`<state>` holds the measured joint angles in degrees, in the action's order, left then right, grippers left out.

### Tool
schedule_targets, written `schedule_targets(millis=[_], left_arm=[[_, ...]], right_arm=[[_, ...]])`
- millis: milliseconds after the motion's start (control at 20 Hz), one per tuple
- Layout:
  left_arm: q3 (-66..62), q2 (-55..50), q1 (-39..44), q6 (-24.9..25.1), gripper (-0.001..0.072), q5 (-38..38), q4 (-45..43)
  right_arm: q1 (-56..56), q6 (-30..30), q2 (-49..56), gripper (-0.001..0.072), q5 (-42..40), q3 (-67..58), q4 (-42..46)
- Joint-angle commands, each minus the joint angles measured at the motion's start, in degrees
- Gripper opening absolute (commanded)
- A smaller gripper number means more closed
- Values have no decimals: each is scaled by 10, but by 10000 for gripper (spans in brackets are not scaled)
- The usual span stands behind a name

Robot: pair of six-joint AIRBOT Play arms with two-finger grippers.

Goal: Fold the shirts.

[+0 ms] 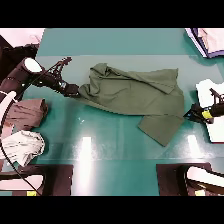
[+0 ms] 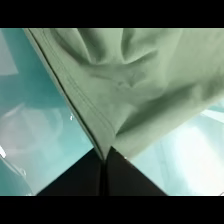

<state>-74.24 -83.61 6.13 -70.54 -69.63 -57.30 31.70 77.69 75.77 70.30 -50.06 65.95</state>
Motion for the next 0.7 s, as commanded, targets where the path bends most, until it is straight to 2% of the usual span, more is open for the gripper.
schedule_targets(millis=[0, 250, 350, 400, 450, 650], left_arm=[[-1, 1, 0, 0, 23, 6, 1], [-1, 1, 0, 0, 23, -1, 1], [-1, 1, 0, 0, 23, -9, 1], [-1, 1, 0, -5, 23, -15, 2], [-1, 1, 0, -21, 22, -18, 2], [-15, 33, -3, -63, 22, 8, -12]], right_arm=[[3, -26, 0, 369, -3, 24, -53], [-20, -28, 0, 364, 18, 23, -59], [-40, -28, 0, 252, 19, 23, -59], [-50, -34, 0, 101, 18, 23, -59], [-58, -43, 0, 22, 18, 23, -59], [-90, -42, -38, 21, 18, -15, -61]])
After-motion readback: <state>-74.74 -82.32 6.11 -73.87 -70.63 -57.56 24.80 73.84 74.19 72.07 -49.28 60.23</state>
